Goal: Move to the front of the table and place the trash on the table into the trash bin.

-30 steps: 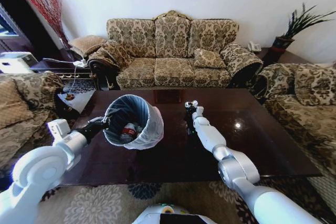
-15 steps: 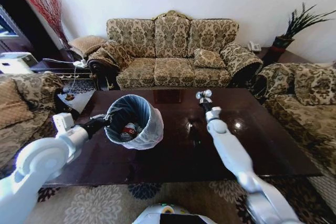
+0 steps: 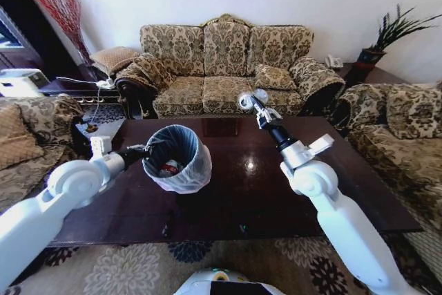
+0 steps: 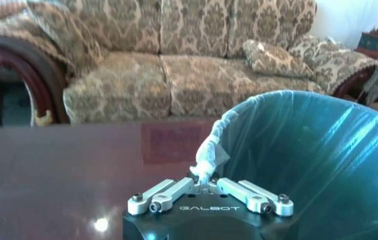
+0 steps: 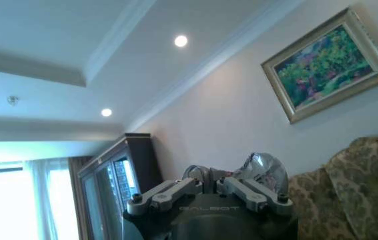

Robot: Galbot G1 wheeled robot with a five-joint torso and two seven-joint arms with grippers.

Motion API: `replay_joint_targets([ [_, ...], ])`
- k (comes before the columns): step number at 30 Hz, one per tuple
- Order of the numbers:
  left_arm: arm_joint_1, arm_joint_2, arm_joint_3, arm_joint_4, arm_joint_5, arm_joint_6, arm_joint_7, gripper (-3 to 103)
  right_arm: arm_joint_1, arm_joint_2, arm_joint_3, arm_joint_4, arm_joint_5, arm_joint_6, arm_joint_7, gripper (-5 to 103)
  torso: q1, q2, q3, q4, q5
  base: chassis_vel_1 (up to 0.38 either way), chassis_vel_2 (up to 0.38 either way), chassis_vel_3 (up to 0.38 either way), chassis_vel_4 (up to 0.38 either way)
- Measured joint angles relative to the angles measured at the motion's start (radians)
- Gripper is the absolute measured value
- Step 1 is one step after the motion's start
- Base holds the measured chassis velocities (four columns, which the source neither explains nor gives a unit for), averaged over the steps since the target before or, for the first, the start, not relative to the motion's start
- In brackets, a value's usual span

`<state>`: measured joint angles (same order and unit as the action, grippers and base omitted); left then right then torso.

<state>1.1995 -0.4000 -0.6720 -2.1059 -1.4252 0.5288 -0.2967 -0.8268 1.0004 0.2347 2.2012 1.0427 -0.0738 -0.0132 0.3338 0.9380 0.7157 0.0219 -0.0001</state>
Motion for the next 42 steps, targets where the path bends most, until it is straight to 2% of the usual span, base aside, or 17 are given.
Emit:
replay_joint_targets([
  [2, -0.017, 0.013, 0.008, 0.007, -0.008, -0.005, 0.003, 0, 0.002, 0.002, 0.000, 0.006, 0.005, -0.002, 0.001, 3, 0.000, 0.000, 0.000, 0.0000, 0.0003, 0.000, 0.000, 0.000, 0.000],
  [4, -0.075, 0.066, 0.023, 0.024, -0.043, -0.018, 0.014, 0, 0.024, 0.015, -0.007, 0.019, 0.023, -0.007, 0.003, 3, 0.000, 0.000, 0.000, -0.0010, -0.0001, 0.000, 0.000, 0.000, 0.000],
  [5, -0.087, 0.094, 0.023, 0.027, -0.060, -0.028, 0.018, 0, 0.045, 0.024, -0.016, 0.018, 0.032, -0.010, 0.003, 3, 0.000, 0.000, 0.000, -0.0006, -0.0001, 0.000, 0.000, 0.000, 0.000],
  [6, -0.087, 0.094, 0.023, 0.027, -0.060, -0.028, 0.018, 0, 0.045, 0.024, -0.016, 0.018, 0.032, -0.010, 0.003, 3, 0.000, 0.000, 0.000, -0.0006, -0.0001, 0.000, 0.000, 0.000, 0.000],
  [8, -0.108, 0.154, 0.019, 0.030, -0.092, -0.054, 0.032, 0, 0.088, 0.047, -0.035, 0.005, 0.053, -0.018, 0.000, 3, 0.000, 0.000, 0.000, -0.0006, -0.0001, 0.000, 0.000, 0.000, 0.000],
  [9, -0.108, 0.154, 0.019, 0.030, -0.092, -0.054, 0.032, 0, 0.088, 0.047, -0.035, 0.005, 0.053, -0.018, 0.000, 3, 0.000, 0.000, 0.000, -0.0006, -0.0001, 0.000, 0.000, 0.000, 0.000],
  [10, -0.118, 0.199, 0.013, 0.030, -0.112, -0.073, 0.044, 0, 0.114, 0.064, -0.052, -0.013, 0.059, -0.021, -0.006, 3, 0.000, 0.000, 0.000, -0.0005, 0.0006, 0.000, 0.000, 0.000, 0.000],
  [11, -0.118, 0.199, 0.013, 0.030, -0.112, -0.073, 0.044, 0, 0.114, 0.064, -0.052, -0.013, 0.059, -0.021, -0.006, 3, 0.000, 0.000, 0.000, -0.0005, 0.0006, 0.000, 0.000, 0.000, 0.000],
  [14, -0.119, 0.262, 0.010, 0.023, -0.128, -0.102, 0.066, 0, 0.161, 0.097, -0.093, -0.030, 0.091, -0.033, -0.023, 3, 0.000, 0.000, 0.000, -0.0005, -0.0001, 0.000, 0.000, 0.000, 0.000],
  [17, -0.100, 0.273, 0.006, 0.011, -0.117, -0.105, 0.068, 0, 0.198, 0.116, -0.144, -0.028, 0.141, -0.055, -0.030, 3, 0.000, 0.000, 0.000, -0.0005, -0.0002, 0.000, 0.000, 0.000, 0.000],
  [22, -0.074, 0.271, 0.002, 0.005, -0.103, -0.105, 0.064, 0, 0.237, 0.135, -0.236, -0.011, 0.160, -0.069, -0.030, 3, 0.000, 0.000, 0.000, -0.0005, -0.0002, 0.000, 0.000, 0.000, 0.000],
  [28, -0.062, 0.259, 0.000, 0.030, -0.086, -0.111, 0.055, 0, 0.251, 0.138, -0.350, 0.070, 0.243, -0.117, 0.004, 3, 0.000, 0.000, 0.000, -0.0004, -0.0003, 0.000, 0.000, 0.000, 0.000],
  [35, -0.064, 0.226, 0.000, 0.015, -0.085, -0.112, 0.055, 0, 0.236, 0.139, -0.437, 0.022, 0.196, -0.144, 0.005, 3, 0.000, 0.000, 0.000, -0.0008, 0.0001, 0.000, 0.000, 0.000, 0.000],
  [38, -0.067, 0.212, -0.001, -0.005, -0.089, -0.112, 0.054, 0, 0.249, 0.161, -0.476, -0.060, 0.118, -0.138, 0.000, 3, 0.000, 0.000, 0.000, -0.0006, 0.0001, 0.000, 0.000, 0.000, 0.000],
  [42, -0.067, 0.204, -0.007, -0.022, -0.096, -0.112, 0.054, 0, 0.264, 0.186, -0.498, -0.126, 0.068, -0.128, 0.002, 3, 0.000, 0.000, 0.000, -0.0004, 0.0000, 0.000, 0.000, 0.000, 0.000],
])
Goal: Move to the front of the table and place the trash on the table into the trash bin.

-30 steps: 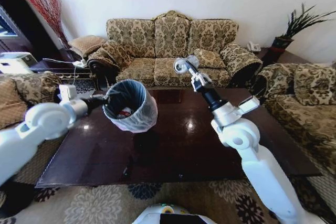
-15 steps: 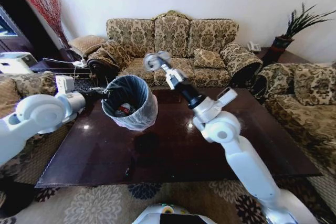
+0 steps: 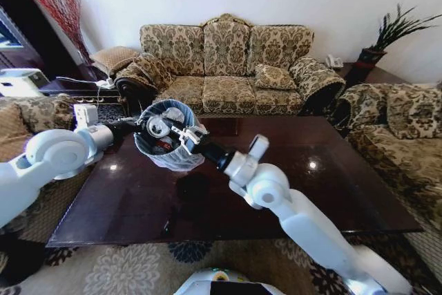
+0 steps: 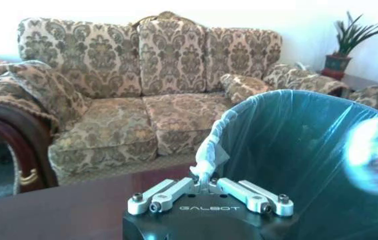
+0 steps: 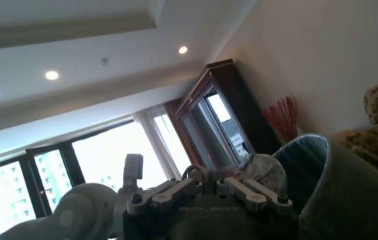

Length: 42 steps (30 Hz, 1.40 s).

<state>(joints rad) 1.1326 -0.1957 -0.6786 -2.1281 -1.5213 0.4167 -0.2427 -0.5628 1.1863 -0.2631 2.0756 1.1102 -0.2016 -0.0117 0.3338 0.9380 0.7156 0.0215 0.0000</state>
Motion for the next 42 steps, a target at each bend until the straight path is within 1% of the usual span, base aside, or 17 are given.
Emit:
replay_joint_targets([
  [8, 0.003, -0.010, -0.007, -0.012, -0.007, 0.003, -0.003, 0, 0.025, 0.032, -0.008, -0.067, -0.067, 0.021, -0.008, 1, 0.000, 0.000, 0.000, -0.0001, -0.0001, 0.000, 0.000, 0.000, 0.000],
  [14, 0.009, -0.026, -0.005, -0.013, -0.007, 0.005, -0.003, 0, 0.020, 0.026, 0.007, -0.070, -0.086, 0.029, -0.017, 27, 0.000, 0.000, 0.000, -0.0002, 0.0000, 0.000, 0.000, 0.000, 0.000],
  [17, 0.015, -0.030, -0.004, -0.014, -0.006, 0.007, -0.003, 0, 0.017, 0.022, 0.015, -0.064, -0.085, 0.034, -0.021, 32, 0.000, 0.000, 0.000, -0.0002, 0.0000, 0.000, 0.000, 0.000, 0.000],
  [19, 0.025, -0.037, -0.007, -0.017, -0.004, 0.015, -0.013, 0, 0.007, 0.021, 0.039, -0.049, -0.071, 0.041, -0.030, 43, 0.000, 0.000, 0.000, -0.0002, 0.0001, 0.000, 0.000, 0.000, 0.000],
  [20, 0.025, -0.037, -0.007, -0.017, -0.004, 0.015, -0.013, 0, 0.007, 0.021, 0.039, -0.049, -0.071, 0.041, -0.030, 43, 0.000, 0.000, 0.000, -0.0002, 0.0001, 0.000, 0.000, 0.000, 0.000],
  [24, 0.045, -0.066, -0.026, -0.026, 0.043, 0.044, -0.070, 0, -0.026, 0.004, 0.137, 0.012, -0.159, 0.102, -0.045, 60, 0.000, 0.000, 0.000, 0.0000, 0.0001, 0.000, 0.000, 0.000, 0.000],
  [27, 0.048, -0.106, -0.055, -0.040, 0.082, 0.072, -0.124, 0, -0.073, -0.042, 0.259, 0.091, -0.251, 0.148, -0.014, 76, 0.000, 0.000, 0.000, 0.0001, 0.0000, 0.000, 0.000, 0.000, 0.000],
  [29, 0.052, -0.118, -0.070, -0.043, 0.106, 0.079, -0.134, 0, -0.099, -0.060, 0.307, 0.114, -0.278, 0.154, -0.001, 76, 0.000, 0.000, 0.000, -0.0003, 0.0000, 0.000, 0.000, 0.000, 0.000],
  [30, 0.064, -0.141, -0.105, -0.052, 0.139, 0.098, -0.146, 0, -0.146, -0.083, 0.371, 0.141, -0.324, 0.157, 0.015, 86, 0.000, 0.000, 0.000, -0.0004, 0.0002, 0.000, 0.000, 0.000, 0.000],
  [31, 0.064, -0.141, -0.105, -0.052, 0.139, 0.098, -0.146, 0, -0.146, -0.083, 0.371, 0.141, -0.324, 0.157, 0.015, 86, 0.000, 0.000, 0.000, -0.0004, 0.0002, 0.000, 0.000, 0.000, 0.000],
  [33, 0.082, -0.179, -0.152, -0.066, 0.164, 0.122, -0.165, 0, -0.249, -0.118, 0.482, 0.177, -0.406, 0.157, 0.039, 92, 0.000, 0.000, 0.000, -0.0003, 0.0006, 0.000, 0.000, 0.000, 0.000],
  [36, 0.154, -0.272, -0.315, -0.105, 0.213, 0.172, -0.200, 0, -0.460, -0.161, 0.711, 0.216, -0.504, 0.159, 0.076, 100, 0.000, 0.000, 0.000, -0.0014, -0.0004, 0.000, 0.000, 0.000, 0.000],
  [37, 0.154, -0.272, -0.315, -0.105, 0.213, 0.172, -0.200, 0, -0.460, -0.161, 0.711, 0.216, -0.504, 0.159, 0.076, 100, 0.000, 0.000, 0.000, -0.0014, -0.0004, 0.000, 0.000, 0.000, 0.000],
  [39, 0.237, -0.332, -0.462, -0.140, 0.230, 0.191, -0.208, 0, -0.527, -0.166, 0.788, 0.211, -0.511, 0.164, 0.099, 100, 0.000, 0.000, 0.000, -0.0013, 0.0006, 0.000, 0.000, 0.000, 0.000],
  [40, 0.334, -0.409, -0.602, -0.174, 0.242, 0.199, -0.209, 0, -0.583, -0.167, 0.857, 0.186, -0.512, 0.172, 0.121, 100, 0.000, 0.000, 0.000, -0.0003, 0.0015, 0.000, 0.000, 0.000, 0.000],
  [41, 0.334, -0.409, -0.602, -0.174, 0.242, 0.199, -0.209, 0, -0.583, -0.167, 0.857, 0.186, -0.512, 0.172, 0.121, 100, 0.000, 0.000, 0.000, -0.0003, 0.0015, 0.000, 0.000, 0.000, 0.000],
  [42, 0.393, -0.464, -0.678, -0.191, 0.255, 0.201, -0.197, 0, -0.613, -0.167, 0.897, 0.171, -0.510, 0.176, 0.131, 100, 0.000, 0.000, 0.000, 0.0005, 0.0011, 0.000, 0.000, 0.000, 0.000],
])
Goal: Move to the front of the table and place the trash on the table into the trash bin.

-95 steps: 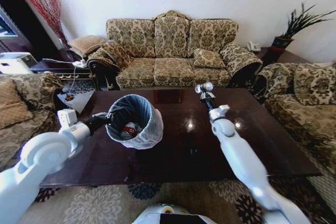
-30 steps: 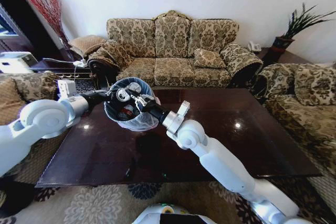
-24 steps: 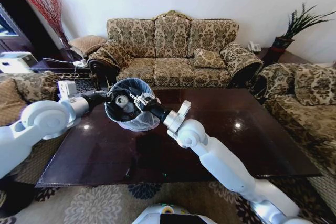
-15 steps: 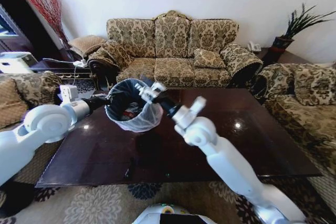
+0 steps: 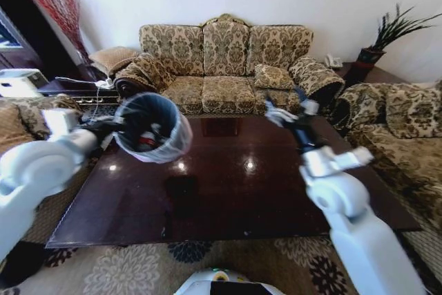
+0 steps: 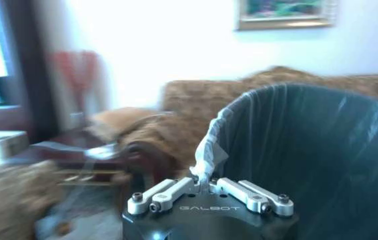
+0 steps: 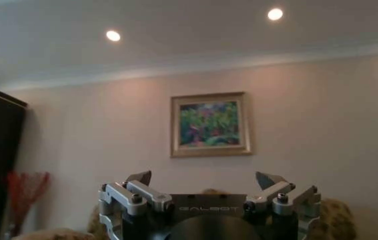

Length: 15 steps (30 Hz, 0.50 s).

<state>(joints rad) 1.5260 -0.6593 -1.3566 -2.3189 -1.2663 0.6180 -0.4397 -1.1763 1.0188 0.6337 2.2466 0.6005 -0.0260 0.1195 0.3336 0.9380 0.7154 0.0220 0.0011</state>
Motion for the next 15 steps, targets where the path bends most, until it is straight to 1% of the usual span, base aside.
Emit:
replay_joint_targets([
  [1, 0.071, -0.080, -0.089, -0.022, 0.033, 0.000, 0.026, 0, -0.041, -0.002, 0.048, -0.016, 0.012, 0.005, 0.008, 100, 0.000, 0.000, 0.000, 0.0000, -0.0015, 0.000, 0.000, 0.000, 0.000],
  [2, 0.071, -0.080, -0.089, -0.022, 0.033, 0.000, 0.026, 0, -0.041, -0.002, 0.048, -0.016, 0.012, 0.005, 0.008, 100, 0.000, 0.000, 0.000, 0.0000, -0.0015, 0.000, 0.000, 0.000, 0.000],
  [3, 0.111, -0.135, -0.142, -0.033, 0.062, -0.003, 0.043, 0, -0.066, -0.005, 0.079, -0.028, 0.020, 0.009, 0.011, 100, 0.000, 0.000, 0.000, 0.0000, -0.0018, 0.000, 0.000, 0.000, 0.000],
  [5, 0.184, -0.282, -0.250, -0.059, 0.128, -0.025, 0.087, 0, -0.098, -0.001, 0.142, -0.052, 0.020, 0.024, 0.010, 100, 0.000, 0.000, 0.000, 0.0001, -0.0011, 0.000, 0.000, 0.000, 0.000],
  [6, 0.184, -0.282, -0.250, -0.059, 0.128, -0.025, 0.087, 0, -0.098, -0.001, 0.142, -0.052, 0.020, 0.024, 0.010, 100, 0.000, 0.000, 0.000, 0.0001, -0.0011, 0.000, 0.000, 0.000, 0.000],
  [7, 0.193, -0.310, -0.265, -0.060, 0.134, -0.031, 0.094, 0, -0.102, 0.004, 0.156, -0.059, 0.019, 0.028, 0.007, 100, 0.000, 0.000, 0.000, 0.0000, -0.0013, 0.000, 0.000, 0.000, 0.000],
  [8, 0.211, -0.387, -0.305, -0.061, 0.141, -0.045, 0.107, 0, -0.104, 0.022, 0.186, -0.075, 0.015, 0.033, -0.001, 100, 0.000, 0.000, 0.000, -0.0005, -0.0010, 0.000, 0.000, 0.000, 0.000],
  [9, 0.224, -0.447, -0.336, -0.056, 0.141, -0.060, 0.114, 0, -0.104, 0.037, 0.206, -0.087, 0.012, 0.035, -0.004, 100, 0.000, 0.000, 0.000, -0.0009, -0.0008, 0.000, 0.000, 0.000, 0.000],
  [10, 0.224, -0.447, -0.336, -0.056, 0.141, -0.060, 0.114, 0, -0.104, 0.037, 0.206, -0.087, 0.012, 0.035, -0.004, 100, 0.000, 0.000, 0.000, -0.0009, -0.0008, 0.000, 0.000, 0.000, 0.000],
  [12, 0.243, -0.521, -0.385, -0.036, 0.142, -0.084, 0.114, 0, -0.110, 0.054, 0.224, -0.105, 0.010, 0.037, -0.005, 100, 0.000, 0.000, 0.000, -0.0010, -0.0007, 0.000, 0.000, 0.000, 0.000],
  [13, 0.257, -0.567, -0.425, -0.011, 0.146, -0.110, 0.109, 0, -0.124, 0.064, 0.229, -0.117, 0.007, 0.044, -0.006, 100, 0.000, 0.000, 0.000, -0.0008, -0.0008, 0.000, 0.000, 0.000, 0.000],
  [15, 0.259, -0.577, -0.436, -0.003, 0.146, -0.116, 0.105, 0, -0.132, 0.068, 0.229, -0.120, 0.005, 0.048, -0.006, 100, 0.000, 0.000, 0.000, -0.0003, -0.0010, 0.000, 0.000, 0.000, 0.000],
])
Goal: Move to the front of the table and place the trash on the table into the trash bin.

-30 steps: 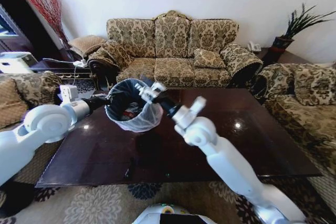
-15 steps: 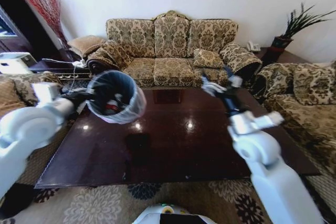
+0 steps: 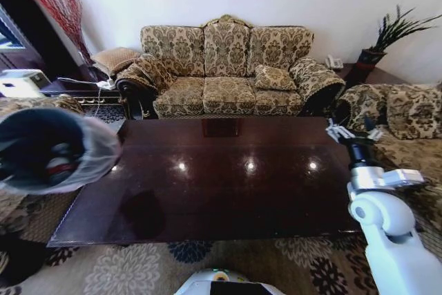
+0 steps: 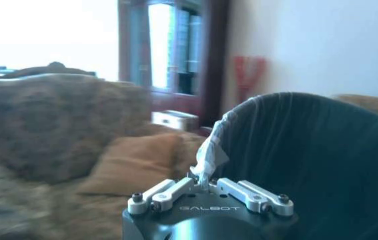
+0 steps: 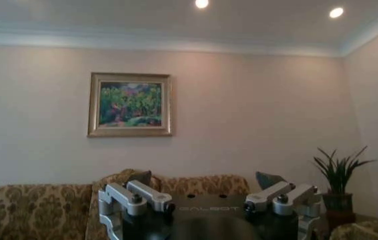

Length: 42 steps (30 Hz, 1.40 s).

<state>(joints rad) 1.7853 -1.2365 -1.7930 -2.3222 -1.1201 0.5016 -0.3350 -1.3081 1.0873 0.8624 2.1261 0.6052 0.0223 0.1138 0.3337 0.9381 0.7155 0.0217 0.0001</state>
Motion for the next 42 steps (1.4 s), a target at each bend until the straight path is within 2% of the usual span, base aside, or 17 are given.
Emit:
replay_joint_targets([
  [2, 0.005, -0.043, -0.049, 0.051, -0.010, -0.030, -0.026, 0, -0.026, 0.023, -0.013, -0.016, -0.026, 0.039, 0.016, 100, 0.000, 0.000, 0.000, -0.0004, -0.0001, 0.000, 0.000, 0.000, 0.000],
  [6, 0.015, -0.080, -0.069, 0.132, 0.008, -0.088, -0.061, 0, -0.036, 0.053, -0.028, -0.036, -0.057, 0.081, 0.031, 100, 0.000, 0.000, 0.000, -0.0007, 0.0002, 0.000, 0.000, 0.000, 0.000],
  [8, 0.025, -0.102, -0.071, 0.220, 0.074, -0.160, -0.090, 0, -0.044, 0.065, -0.028, -0.049, -0.055, 0.100, 0.035, 100, 0.000, 0.000, 0.000, -0.0008, -0.0002, 0.000, 0.000, 0.000, 0.000],
  [9, 0.038, -0.115, -0.071, 0.280, 0.103, -0.204, -0.102, 0, -0.042, 0.066, -0.032, -0.065, -0.044, 0.120, 0.040, 100, 0.000, 0.000, 0.000, 0.0002, -0.0004, 0.000, 0.000, 0.000, 0.000],
  [14, 0.040, -0.125, -0.058, 0.383, 0.107, -0.243, -0.128, 0, -0.030, 0.062, -0.034, -0.096, -0.039, 0.150, 0.041, 100, 0.000, 0.000, 0.000, 0.0006, -0.0003, 0.000, 0.000, 0.000, 0.000],
  [15, 0.037, -0.126, -0.049, 0.411, 0.105, -0.250, -0.133, 0, -0.029, 0.062, -0.034, -0.099, -0.038, 0.152, 0.041, 100, 0.000, 0.000, 0.000, 0.0003, -0.0001, 0.000, 0.000, 0.000, 0.000],
  [16, 0.030, -0.133, -0.019, 0.475, 0.105, -0.266, -0.142, 0, -0.028, 0.061, -0.034, -0.105, -0.036, 0.152, 0.041, 100, 0.000, 0.000, 0.000, -0.0011, 0.0001, 0.000, 0.000, 0.000, 0.000],
  [19, 0.026, -0.152, 0.023, 0.532, 0.114, -0.285, -0.146, 0, -0.031, 0.061, -0.035, -0.114, -0.039, 0.153, 0.040, 100, 0.000, 0.000, 0.000, -0.0012, -0.0002, 0.000, 0.000, 0.000, 0.000],
  [20, 0.021, -0.192, 0.099, 0.606, 0.118, -0.298, -0.146, 0, -0.035, 0.063, -0.032, -0.130, -0.039, 0.163, 0.042, 100, 0.000, 0.000, 0.000, 0.0000, 0.0000, 0.000, 0.000, 0.000, 0.000],
  [25, -0.007, -0.246, 0.237, 0.729, 0.129, -0.303, -0.131, 0, -0.030, 0.070, -0.015, -0.145, -0.032, 0.182, 0.044, 100, 0.000, 0.000, 0.000, -0.0002, 0.0003, 0.000, 0.000, 0.000, 0.000],
  [26, -0.007, -0.246, 0.237, 0.729, 0.129, -0.303, -0.131, 0, -0.030, 0.070, -0.015, -0.145, -0.032, 0.182, 0.044, 100, 0.000, 0.000, 0.000, -0.0002, 0.0003, 0.000, 0.000, 0.000, 0.000],
  [28, -0.038, -0.266, 0.325, 0.823, 0.141, -0.305, -0.117, 0, -0.032, 0.071, -0.012, -0.146, -0.031, 0.184, 0.044, 100, 0.000, 0.000, 0.000, -0.0006, 0.0001, 0.000, 0.000, 0.000, 0.000],
  [29, -0.038, -0.266, 0.325, 0.823, 0.141, -0.305, -0.117, 0, -0.032, 0.071, -0.012, -0.146, -0.031, 0.184, 0.044, 100, 0.000, 0.000, 0.000, -0.0006, 0.0001, 0.000, 0.000, 0.000, 0.000],
  [31, -0.070, -0.284, 0.400, 0.914, 0.168, -0.311, -0.092, 0, -0.039, 0.071, -0.011, -0.142, -0.032, 0.184, 0.042, 100, 0.000, 0.000, 0.000, -0.0004, -0.0001, 0.000, 0.000, 0.000, 0.000],
  [34, -0.100, -0.298, 0.461, 0.986, 0.202, -0.320, -0.071, 0, -0.048, 0.070, -0.010, -0.136, -0.036, 0.183, 0.041, 100, 0.000, 0.000, 0.000, -0.0001, -0.0007, 0.000, 0.000, 0.000, 0.000],
  [38, -0.125, -0.301, 0.505, 1.043, 0.223, -0.324, -0.043, 0, -0.068, 0.069, -0.005, -0.124, -0.046, 0.182, 0.039, 100, 0.000, 0.000, 0.000, -0.0004, 0.0007, 0.000, 0.000, 0.000, 0.000],
  [42, -0.148, -0.292, 0.543, 1.130, 0.257, -0.361, 0.036, 0, -0.108, 0.074, 0.010, -0.130, -0.145, 0.195, -0.023, 100, 0.000, 0.000, 0.000, -0.0006, 0.0003, 0.000, 0.000, 0.000, 0.000],
])
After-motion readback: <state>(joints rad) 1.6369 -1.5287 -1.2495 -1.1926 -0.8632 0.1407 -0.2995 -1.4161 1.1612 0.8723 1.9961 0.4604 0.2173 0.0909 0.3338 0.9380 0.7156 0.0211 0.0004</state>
